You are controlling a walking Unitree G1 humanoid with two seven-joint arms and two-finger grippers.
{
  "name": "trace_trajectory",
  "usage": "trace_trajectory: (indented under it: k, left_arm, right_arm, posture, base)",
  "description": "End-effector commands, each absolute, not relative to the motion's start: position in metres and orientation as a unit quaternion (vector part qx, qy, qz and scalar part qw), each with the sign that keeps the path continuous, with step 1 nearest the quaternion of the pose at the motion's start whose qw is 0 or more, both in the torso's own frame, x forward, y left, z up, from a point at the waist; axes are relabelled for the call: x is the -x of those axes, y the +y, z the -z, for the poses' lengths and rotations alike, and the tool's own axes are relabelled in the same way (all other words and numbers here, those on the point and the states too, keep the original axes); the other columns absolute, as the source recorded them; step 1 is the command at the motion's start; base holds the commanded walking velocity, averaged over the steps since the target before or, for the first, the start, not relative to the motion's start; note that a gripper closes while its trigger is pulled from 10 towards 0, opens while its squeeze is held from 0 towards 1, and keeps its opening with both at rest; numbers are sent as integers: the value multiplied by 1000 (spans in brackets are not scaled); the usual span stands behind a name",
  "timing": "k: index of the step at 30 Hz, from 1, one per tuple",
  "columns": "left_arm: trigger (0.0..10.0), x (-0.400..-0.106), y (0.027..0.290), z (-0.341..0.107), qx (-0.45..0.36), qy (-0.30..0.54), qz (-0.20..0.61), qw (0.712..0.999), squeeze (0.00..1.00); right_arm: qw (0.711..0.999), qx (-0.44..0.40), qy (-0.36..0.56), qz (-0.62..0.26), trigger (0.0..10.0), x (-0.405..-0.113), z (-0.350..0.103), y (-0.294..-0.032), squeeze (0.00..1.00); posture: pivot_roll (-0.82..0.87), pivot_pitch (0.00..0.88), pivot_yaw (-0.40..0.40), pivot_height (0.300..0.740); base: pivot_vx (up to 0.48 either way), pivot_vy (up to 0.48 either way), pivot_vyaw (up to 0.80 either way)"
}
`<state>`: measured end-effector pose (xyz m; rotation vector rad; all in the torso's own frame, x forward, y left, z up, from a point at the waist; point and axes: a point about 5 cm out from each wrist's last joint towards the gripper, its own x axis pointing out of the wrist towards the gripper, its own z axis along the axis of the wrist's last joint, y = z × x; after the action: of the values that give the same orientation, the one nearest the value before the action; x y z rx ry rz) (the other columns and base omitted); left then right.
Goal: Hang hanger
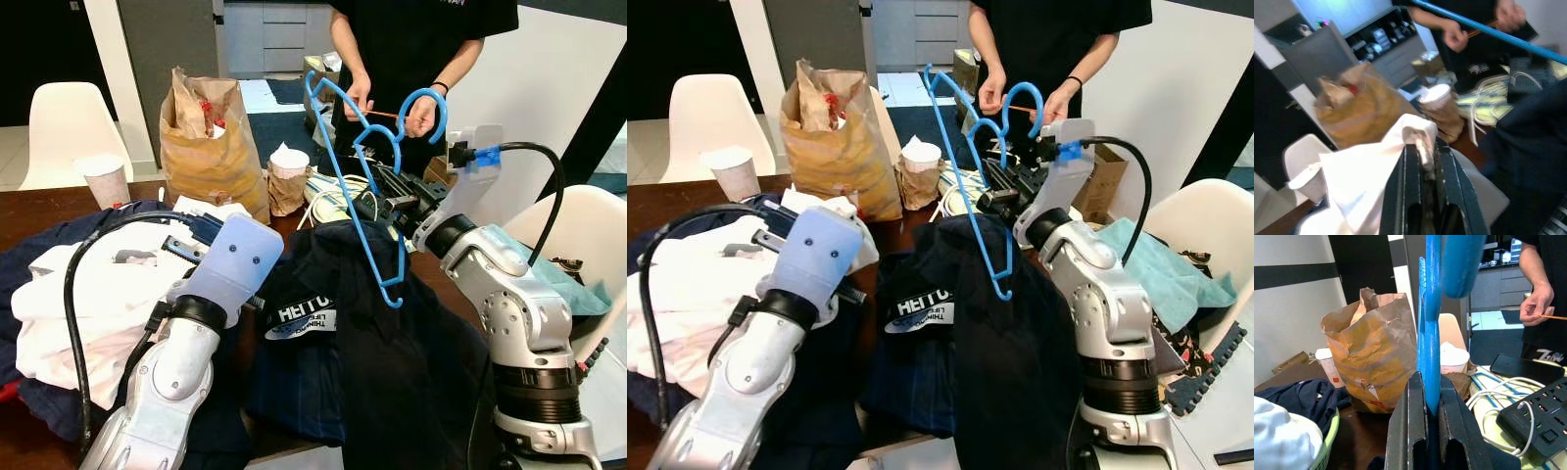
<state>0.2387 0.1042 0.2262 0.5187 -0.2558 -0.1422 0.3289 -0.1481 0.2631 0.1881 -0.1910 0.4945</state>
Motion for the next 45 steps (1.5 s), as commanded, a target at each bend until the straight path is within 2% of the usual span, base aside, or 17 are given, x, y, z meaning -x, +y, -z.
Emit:
trace_trajectory:
  k: [1, 3, 6, 11, 12, 15, 19, 22, 23, 24, 25, 32, 37, 39, 41, 43, 45]
  left_arm:
    - [0, -235, 92, -218, -249, -107, 113, 956, 0]
    - [353, -233, 85, -212, -245, -85, 137, 956, 0]
    - [2314, -232, 80, -205, -234, -54, 161, 957, 0]
    - [2706, -232, 80, -205, -227, -49, 162, 959, 0]
    - [1725, -233, 82, -206, -219, -45, 160, 961, 0]
    - [1725, -233, 82, -206, -219, -45, 160, 961, 0]
    - [3725, -225, 68, -210, -132, -38, 227, 964, 0]
    - [3725, -220, 60, -212, -102, -40, 258, 960, 0]
    - [4667, -216, 53, -213, -67, -40, 285, 955, 651]
    - [7137, -215, 48, -213, -51, -38, 294, 954, 1000]
    - [10000, -215, 47, -212, -40, -33, 297, 954, 1000]
    - [10000, -218, 50, -214, -9, -32, 292, 956, 1000]
    - [10000, -238, 86, -231, -18, -64, 200, 978, 1000]
    - [10000, -238, 86, -231, -18, -64, 200, 978, 1000]
    - [10000, -247, 104, -241, -27, -85, 142, 986, 1000]
    - [10000, -263, 150, -257, -23, -112, -12, 993, 1000]
    - [10000, -263, 150, -257, -23, -112, -12, 993, 1000]
  right_arm:
    - [961, -89, -99, -241, 10000, -330, -264, -150, 0]
    - [961, -88, -99, -241, 10000, -330, -264, -150, 0]
    - [962, -86, -97, -242, 10000, -330, -264, -150, 0]
    - [962, -85, -96, -243, 10000, -330, -264, -150, 0]
    - [962, -84, -95, -244, 10000, -330, -263, -149, 0]
    - [962, -84, -95, -244, 10000, -330, -263, -149, 0]
    - [961, -81, -88, -249, 10000, -330, -260, -146, 0]
    - [961, -81, -86, -250, 10000, -330, -259, -146, 0]
    - [961, -80, -86, -250, 10000, -330, -259, -145, 0]
    - [961, -80, -85, -251, 10000, -330, -259, -145, 0]
    - [961, -79, -85, -252, 10000, -330, -259, -145, 0]
    - [961, -78, -85, -252, 10000, -331, -259, -145, 0]
    - [961, -76, -84, -251, 10000, -331, -259, -144, 0]
    - [961, -76, -84, -251, 10000, -331, -259, -144, 0]
    - [961, -75, -84, -252, 10000, -331, -259, -144, 0]
    - [960, -75, -84, -255, 10000, -331, -259, -143, 0]
    - [960, -75, -84, -255, 10000, -331, -259, -143, 0]
  posture:
    - [24, 0, -41, 740]
    - [20, 0, -40, 740]
    - [19, 0, -43, 740]
    - [20, 0, -43, 740]
    - [21, 0, -43, 740]
    - [21, 0, -43, 740]
    - [28, 0, -47, 740]
    - [28, 0, -47, 740]
    - [29, 0, -47, 740]
    - [25, 0, -47, 740]
    - [21, 0, -47, 740]
    - [20, 0, -49, 740]
    - [21, 0, -49, 740]
    - [21, 0, -49, 740]
    - [20, 0, -50, 740]
    - [21, 0, -51, 740]
    - [21, 0, -51, 740]
  base:
    - [0, 0, 0]
    - [0, 0, 0]
    - [0, 0, 0]
    - [0, 0, 0]
    - [0, 0, 0]
    - [0, 0, 0]
    - [0, 0, 0]
    - [0, 0, 0]
    - [0, 0, 0]
    - [0, 0, 0]
    - [0, 0, 0]
    - [0, 0, 0]
    - [0, 0, 0]
    - [0, 0, 0]
    - [0, 0, 0]
    - [0, 0, 0]
    - [0, 0, 0]
